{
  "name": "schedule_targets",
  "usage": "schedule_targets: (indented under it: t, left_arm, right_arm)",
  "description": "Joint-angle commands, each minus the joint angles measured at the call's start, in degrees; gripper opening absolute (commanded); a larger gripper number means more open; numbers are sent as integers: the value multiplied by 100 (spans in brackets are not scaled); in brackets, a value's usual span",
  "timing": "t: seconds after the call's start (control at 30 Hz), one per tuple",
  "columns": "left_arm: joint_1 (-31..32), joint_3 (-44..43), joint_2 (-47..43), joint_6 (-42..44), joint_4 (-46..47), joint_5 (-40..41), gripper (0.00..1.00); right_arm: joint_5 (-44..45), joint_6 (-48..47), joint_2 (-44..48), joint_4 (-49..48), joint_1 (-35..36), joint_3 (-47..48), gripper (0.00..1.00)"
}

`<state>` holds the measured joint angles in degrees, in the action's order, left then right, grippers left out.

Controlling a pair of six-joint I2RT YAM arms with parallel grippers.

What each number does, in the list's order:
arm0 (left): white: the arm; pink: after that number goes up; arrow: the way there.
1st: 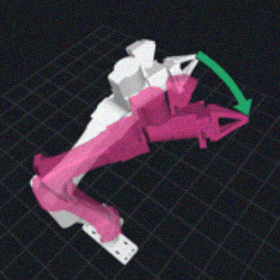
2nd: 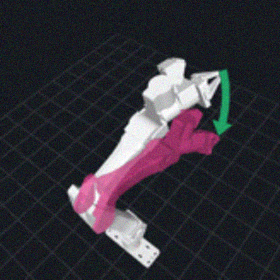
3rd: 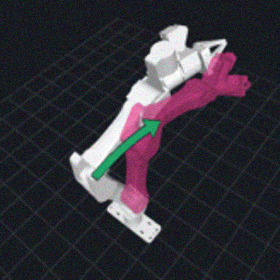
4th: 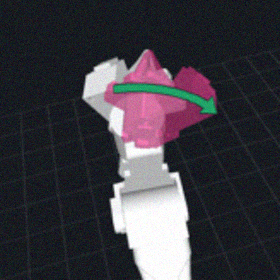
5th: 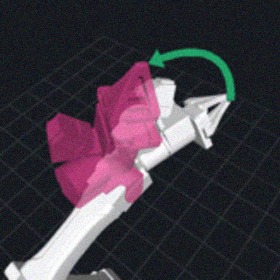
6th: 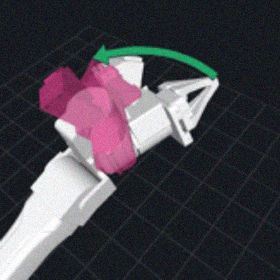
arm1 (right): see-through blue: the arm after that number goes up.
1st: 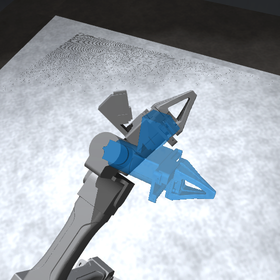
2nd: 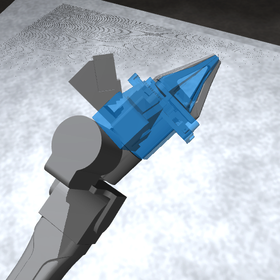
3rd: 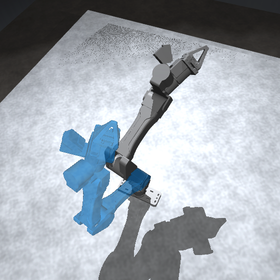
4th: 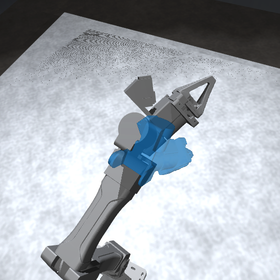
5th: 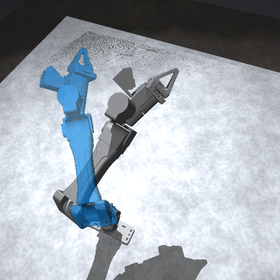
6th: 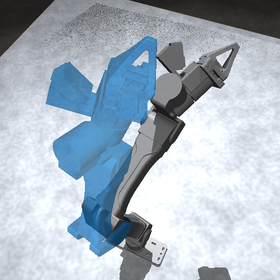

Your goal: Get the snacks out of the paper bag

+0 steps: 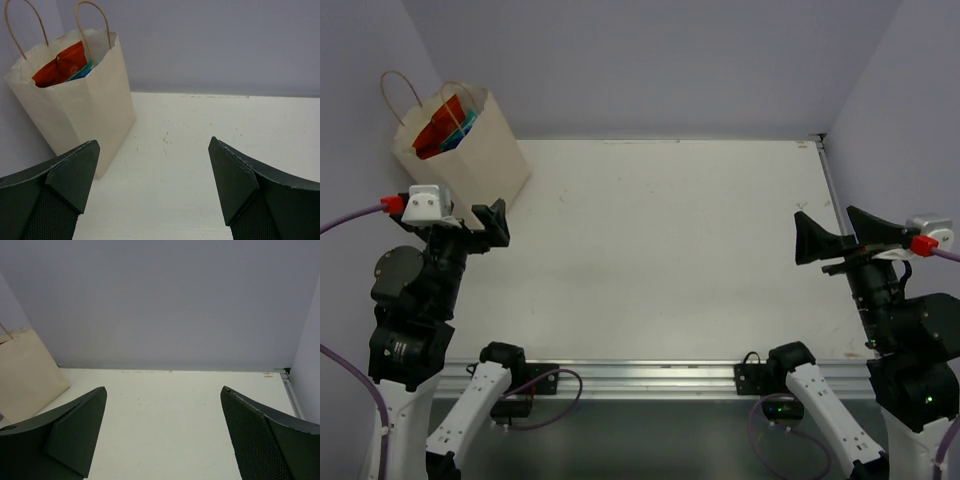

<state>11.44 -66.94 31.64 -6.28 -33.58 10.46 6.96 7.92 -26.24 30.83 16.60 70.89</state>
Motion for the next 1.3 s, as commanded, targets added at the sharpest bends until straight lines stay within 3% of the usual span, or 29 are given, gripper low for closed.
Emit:
schedule_targets:
  t: [0.0,0.17,0.37,0.5,0.63,0.77,1.07,1.27]
  left_arm:
    - [34,-12,131,-21,-52,44,100]
    - [34,-433,1237,-494,-262,263,100]
    - [-10,-1865,3206,-620,-465,782,100]
    - [-1114,-2796,4305,-628,-351,-86,100]
    - [-1354,-3685,5316,-172,-176,430,100]
    - [-1714,-4475,5984,310,-148,264,100]
    - [-2322,-4486,6741,602,-254,-958,98]
    - [-2313,-4188,6777,857,-360,-1572,75]
  right_arm:
    - [-318,173,-136,27,19,-14,99]
    - [-722,508,-539,380,19,-110,99]
    - [-1907,693,-1216,854,10,-128,99]
    - [-2883,675,-1541,934,19,-294,99]
    - [-3499,746,-1639,820,19,-471,99]
    - [-3667,719,-1613,776,19,-620,99]
    - [-3597,667,-1639,767,19,-787,99]
    - [-3526,614,-1718,732,19,-823,99]
